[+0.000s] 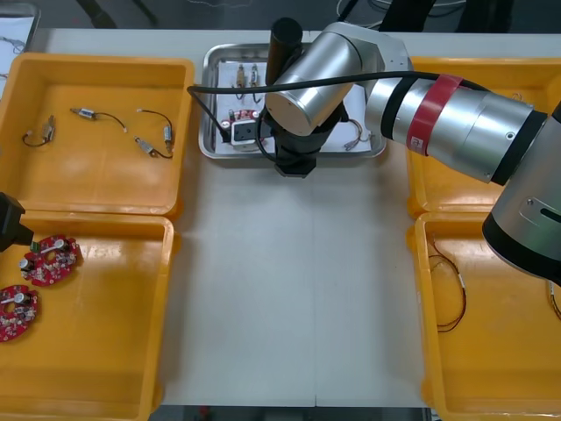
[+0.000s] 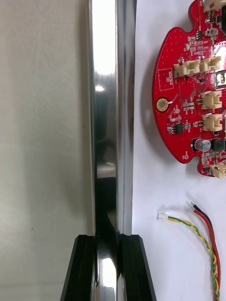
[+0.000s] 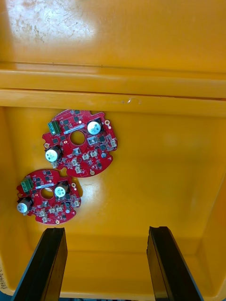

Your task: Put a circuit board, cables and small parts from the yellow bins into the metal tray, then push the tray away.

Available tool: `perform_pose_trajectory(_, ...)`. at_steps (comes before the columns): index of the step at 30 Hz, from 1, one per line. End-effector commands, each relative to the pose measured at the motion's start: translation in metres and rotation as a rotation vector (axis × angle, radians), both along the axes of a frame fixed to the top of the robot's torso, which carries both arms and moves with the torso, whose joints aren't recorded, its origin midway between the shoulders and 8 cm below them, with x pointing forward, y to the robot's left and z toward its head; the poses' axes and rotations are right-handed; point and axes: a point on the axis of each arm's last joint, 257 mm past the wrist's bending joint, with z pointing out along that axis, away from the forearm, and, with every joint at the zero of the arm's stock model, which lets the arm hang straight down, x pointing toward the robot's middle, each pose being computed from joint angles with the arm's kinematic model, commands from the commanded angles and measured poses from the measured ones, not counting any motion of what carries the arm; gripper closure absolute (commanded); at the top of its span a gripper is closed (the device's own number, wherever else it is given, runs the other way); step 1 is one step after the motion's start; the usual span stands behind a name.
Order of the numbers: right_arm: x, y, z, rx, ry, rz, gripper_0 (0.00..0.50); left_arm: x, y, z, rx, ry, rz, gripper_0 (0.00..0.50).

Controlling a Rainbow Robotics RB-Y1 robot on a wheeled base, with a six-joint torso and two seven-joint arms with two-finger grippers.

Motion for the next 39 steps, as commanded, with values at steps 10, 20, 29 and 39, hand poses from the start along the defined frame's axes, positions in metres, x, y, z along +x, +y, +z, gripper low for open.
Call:
perform_pose_trajectory(10,0.012,0.022,0.036,0.012,-0.055,0.080,0.424,-0.004,0.019,0.014,0.091,-0.017,-0.051,0.000)
perform_pose_trajectory(20,0.005,0.025,0.034,0.035,-0.020,0.068,0.000,-0.004,0.019,0.014,0.091,-0.017,-0.051,0.000)
perform_pose_trajectory(29,-0.032,0.033,0.035,0.058,0.114,0.059,0.000,-0.004,0.019,0.014,0.091,-0.017,-0.051,0.000)
perform_pose_trajectory(39,-0.070,0.022,0.056,0.039,0.138,0.041,0.000,-0.004,0.019,0.014,0.091,-0.017,-0.051,0.000)
